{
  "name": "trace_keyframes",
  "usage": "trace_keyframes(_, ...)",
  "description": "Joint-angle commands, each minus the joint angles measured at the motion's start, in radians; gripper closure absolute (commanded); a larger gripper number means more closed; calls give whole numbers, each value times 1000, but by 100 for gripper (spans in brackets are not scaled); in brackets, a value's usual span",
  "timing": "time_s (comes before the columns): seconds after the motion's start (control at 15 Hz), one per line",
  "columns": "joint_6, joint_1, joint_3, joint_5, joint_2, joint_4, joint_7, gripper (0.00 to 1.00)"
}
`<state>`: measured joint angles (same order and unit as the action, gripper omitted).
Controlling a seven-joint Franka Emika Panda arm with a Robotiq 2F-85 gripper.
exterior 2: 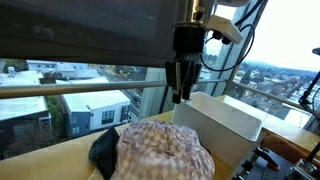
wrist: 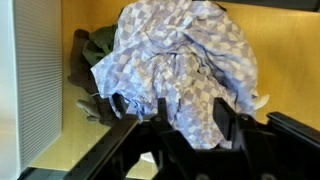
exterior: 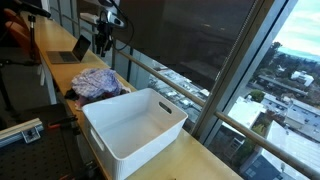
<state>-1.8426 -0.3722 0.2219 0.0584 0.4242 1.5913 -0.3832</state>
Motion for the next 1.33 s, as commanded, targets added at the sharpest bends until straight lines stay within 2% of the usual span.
trace_keyframes(0.0,27,-22,-8,17,-2,-24,18,18)
trace_keyframes(0.13,38,-20,-14,25,-19,-28,24,3)
trace_keyframes(0.2,41,-15,-16,27,-28,-31,31,1)
trace_keyframes(0.27,12,-19,-10,7,-4,-20,8,0)
trace_keyframes(0.33,14,-18,-11,7,-7,-22,9,7)
trace_keyframes(0.4,14,-18,-11,7,-6,-21,9,0)
trace_keyframes(0.67,13,-19,-12,7,1,-19,9,0)
trace_keyframes(0.87,18,33,-30,6,-49,5,92,0)
trace_keyframes(1.27,-28,166,-74,-14,-52,21,310,0)
